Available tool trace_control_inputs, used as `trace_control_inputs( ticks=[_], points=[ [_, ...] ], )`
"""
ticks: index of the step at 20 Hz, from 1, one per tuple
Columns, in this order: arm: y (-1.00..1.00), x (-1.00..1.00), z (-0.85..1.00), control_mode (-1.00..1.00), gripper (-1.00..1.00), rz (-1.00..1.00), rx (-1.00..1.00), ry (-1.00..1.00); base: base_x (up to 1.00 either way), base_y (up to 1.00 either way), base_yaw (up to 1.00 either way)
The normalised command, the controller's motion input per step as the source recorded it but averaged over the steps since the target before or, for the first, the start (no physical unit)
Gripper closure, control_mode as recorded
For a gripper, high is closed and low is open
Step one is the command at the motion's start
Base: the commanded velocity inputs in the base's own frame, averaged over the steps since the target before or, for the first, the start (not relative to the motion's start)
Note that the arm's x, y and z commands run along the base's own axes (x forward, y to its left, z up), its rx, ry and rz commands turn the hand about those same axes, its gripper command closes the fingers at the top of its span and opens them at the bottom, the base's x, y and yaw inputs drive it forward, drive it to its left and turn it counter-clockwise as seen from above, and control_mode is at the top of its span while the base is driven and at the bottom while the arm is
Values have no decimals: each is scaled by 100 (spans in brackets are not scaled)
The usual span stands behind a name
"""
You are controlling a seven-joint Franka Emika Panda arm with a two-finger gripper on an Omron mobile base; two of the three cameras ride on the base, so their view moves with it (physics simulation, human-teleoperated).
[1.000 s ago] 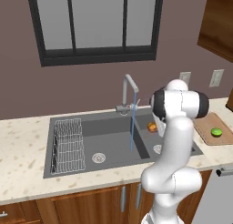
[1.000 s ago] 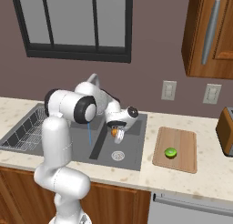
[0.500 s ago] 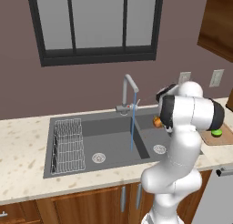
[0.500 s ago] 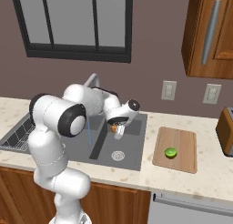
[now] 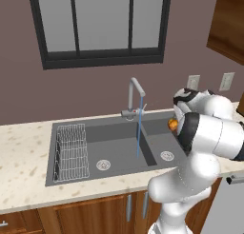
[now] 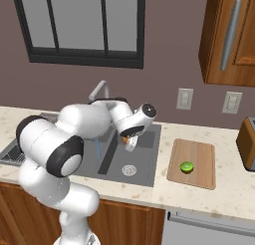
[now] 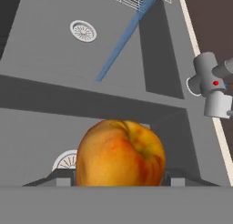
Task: Pick the kiwi, peach from the sink and place them on the cutting board to airdry. Then turn off the sink faucet.
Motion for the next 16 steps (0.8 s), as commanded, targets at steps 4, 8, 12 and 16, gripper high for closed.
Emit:
trace_control_inputs(
  ticks=[4,8,12,16],
  points=[
    [-20,-55,34,-100,100,0,0,-1,0,0,0],
    [-22,-43,32,-100,100,-2,0,-2,0,0,0],
    [-19,-27,40,-100,100,-9,0,0,0,0,0],
    [-28,-22,43,-100,100,-14,0,3,0,0,0]
  ],
)
